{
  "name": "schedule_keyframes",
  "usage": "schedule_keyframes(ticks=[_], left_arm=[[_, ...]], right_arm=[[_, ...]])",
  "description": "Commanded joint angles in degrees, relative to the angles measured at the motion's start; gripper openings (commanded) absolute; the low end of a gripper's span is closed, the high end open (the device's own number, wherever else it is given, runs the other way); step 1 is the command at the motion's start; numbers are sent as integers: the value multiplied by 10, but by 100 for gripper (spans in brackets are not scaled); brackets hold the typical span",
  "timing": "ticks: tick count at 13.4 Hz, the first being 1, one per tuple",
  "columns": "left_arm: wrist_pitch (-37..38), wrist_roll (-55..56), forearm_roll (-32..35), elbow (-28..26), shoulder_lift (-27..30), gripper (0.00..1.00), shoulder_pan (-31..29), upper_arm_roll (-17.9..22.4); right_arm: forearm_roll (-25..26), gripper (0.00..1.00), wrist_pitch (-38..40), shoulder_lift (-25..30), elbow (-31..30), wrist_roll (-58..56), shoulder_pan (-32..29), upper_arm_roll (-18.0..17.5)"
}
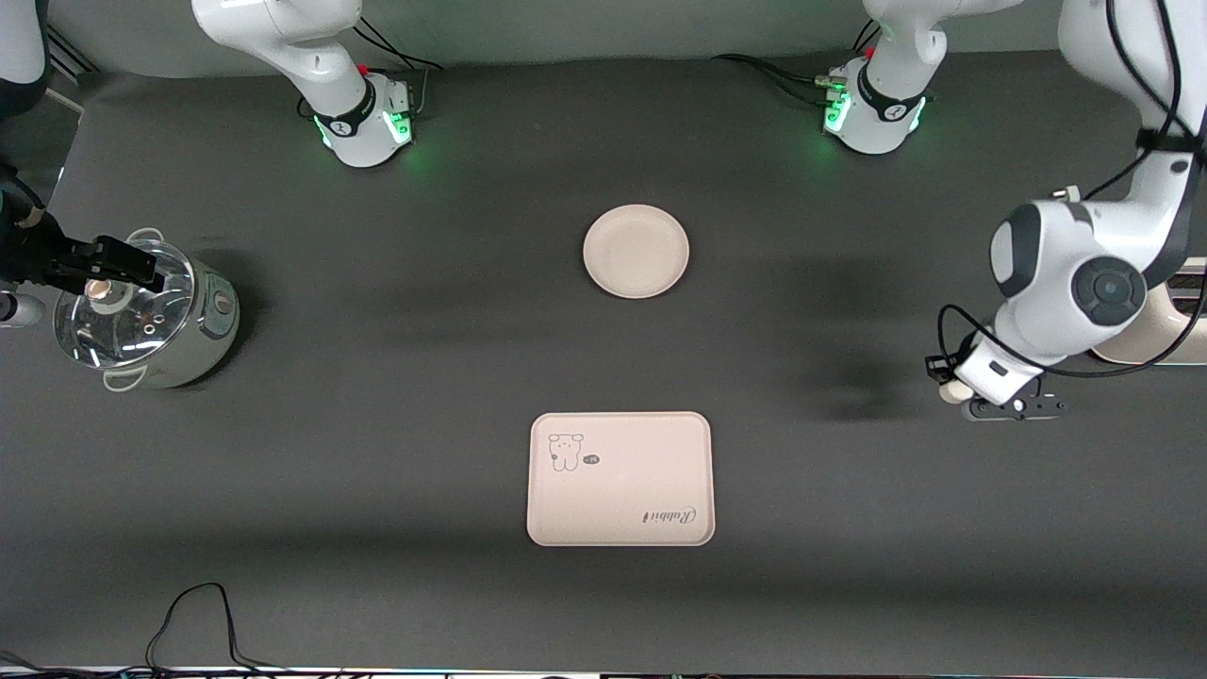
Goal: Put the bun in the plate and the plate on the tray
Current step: 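Carry the bun with the left gripper over the white plate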
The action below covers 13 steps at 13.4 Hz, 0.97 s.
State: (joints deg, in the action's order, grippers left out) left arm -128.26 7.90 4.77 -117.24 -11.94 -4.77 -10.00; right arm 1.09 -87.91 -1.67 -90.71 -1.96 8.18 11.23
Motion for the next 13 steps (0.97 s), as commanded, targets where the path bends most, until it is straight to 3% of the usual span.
schedule_keyframes(ticks=[1,3,5,8,10,13], left_arm=[[105,89,4,55,45,0,23,-88],[134,207,-11,76,43,0,40,-169],[114,322,-18,74,35,0,52,-262],[39,394,-19,20,32,0,54,-349],[-32,438,-6,-32,23,0,67,-377],[-104,463,40,-78,-20,0,94,-379]], right_arm=[[-10,100,-4,4,-2,-15,0,3],[-10,100,-4,4,-2,-15,0,3],[-10,100,-4,4,-3,-15,0,4],[-10,100,-4,4,-3,-15,0,4],[-10,100,-3,5,-4,-14,0,4],[-10,100,-3,6,-7,-14,0,4]])
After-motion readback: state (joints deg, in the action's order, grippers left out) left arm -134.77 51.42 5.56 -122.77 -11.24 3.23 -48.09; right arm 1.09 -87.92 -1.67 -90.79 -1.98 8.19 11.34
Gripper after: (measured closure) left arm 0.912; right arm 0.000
